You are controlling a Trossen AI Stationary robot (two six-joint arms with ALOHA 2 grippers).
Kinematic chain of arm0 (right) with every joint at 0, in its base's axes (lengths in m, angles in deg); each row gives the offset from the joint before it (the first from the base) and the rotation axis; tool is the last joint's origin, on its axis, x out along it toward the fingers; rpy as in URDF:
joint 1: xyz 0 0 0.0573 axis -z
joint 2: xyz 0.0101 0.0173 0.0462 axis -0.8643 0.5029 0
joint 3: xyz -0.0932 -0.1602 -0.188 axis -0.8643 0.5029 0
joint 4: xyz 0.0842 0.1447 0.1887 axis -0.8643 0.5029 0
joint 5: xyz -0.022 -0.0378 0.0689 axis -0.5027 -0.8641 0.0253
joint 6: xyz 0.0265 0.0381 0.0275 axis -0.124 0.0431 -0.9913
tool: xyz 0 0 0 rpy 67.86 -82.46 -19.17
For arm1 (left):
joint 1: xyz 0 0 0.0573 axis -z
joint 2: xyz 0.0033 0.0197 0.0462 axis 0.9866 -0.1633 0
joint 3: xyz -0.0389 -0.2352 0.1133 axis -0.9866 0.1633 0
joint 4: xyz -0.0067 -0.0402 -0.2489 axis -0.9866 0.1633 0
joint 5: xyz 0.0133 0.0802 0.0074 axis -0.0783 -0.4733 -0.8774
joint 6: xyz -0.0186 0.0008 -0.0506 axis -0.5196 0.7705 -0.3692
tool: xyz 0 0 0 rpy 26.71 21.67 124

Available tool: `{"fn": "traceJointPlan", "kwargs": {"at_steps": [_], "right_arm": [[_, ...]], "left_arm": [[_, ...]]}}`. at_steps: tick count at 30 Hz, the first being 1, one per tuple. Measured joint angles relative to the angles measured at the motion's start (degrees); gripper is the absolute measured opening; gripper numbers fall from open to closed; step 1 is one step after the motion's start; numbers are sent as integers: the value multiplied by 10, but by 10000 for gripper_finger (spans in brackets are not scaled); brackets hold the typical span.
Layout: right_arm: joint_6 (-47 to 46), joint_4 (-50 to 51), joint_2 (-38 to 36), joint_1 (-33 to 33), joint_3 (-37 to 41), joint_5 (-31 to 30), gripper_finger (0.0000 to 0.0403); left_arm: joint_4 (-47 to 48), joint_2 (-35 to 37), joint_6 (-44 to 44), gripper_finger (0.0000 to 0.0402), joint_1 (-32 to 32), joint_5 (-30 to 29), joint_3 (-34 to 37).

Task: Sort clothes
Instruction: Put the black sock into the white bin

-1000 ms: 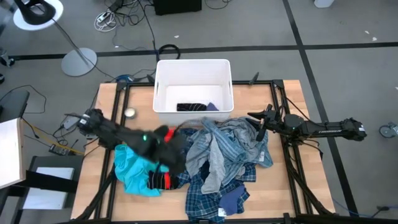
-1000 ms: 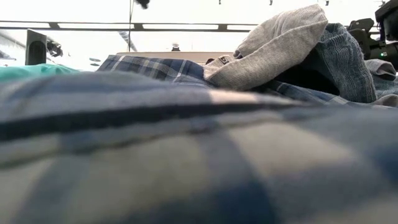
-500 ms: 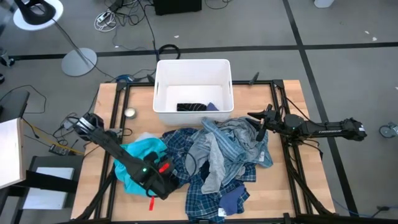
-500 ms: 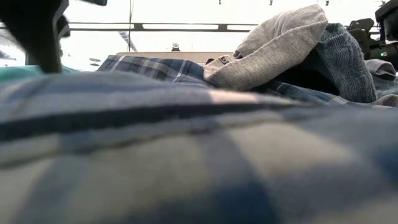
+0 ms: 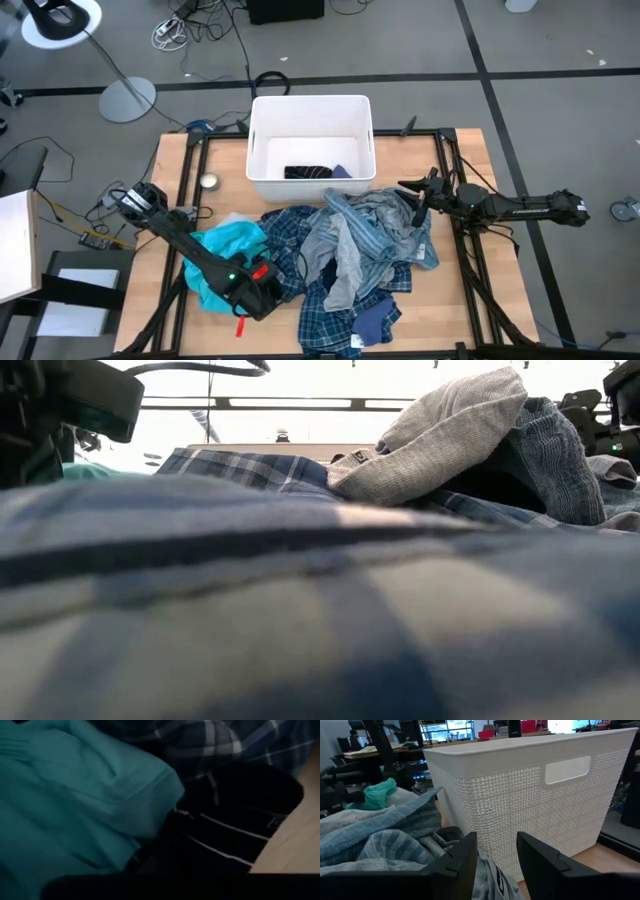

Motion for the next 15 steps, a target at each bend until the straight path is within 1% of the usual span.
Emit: {"fn": "traceJointPlan", "kwargs": {"at_steps": [4,8,11,15], "right_arm": [[0,0,0,0,0,0,142],[0,0,0,0,0,0,142],[0,0,0,0,0,0,142],[0,0,0,0,0,0,142]], "left_arm": [[67,0,13,4,0,0,-47],[154,0,37,2,-7,-8,-121],[233,0,67,1,-20,-32,-189],[310,0,119,1,-63,-79,-277]]}}
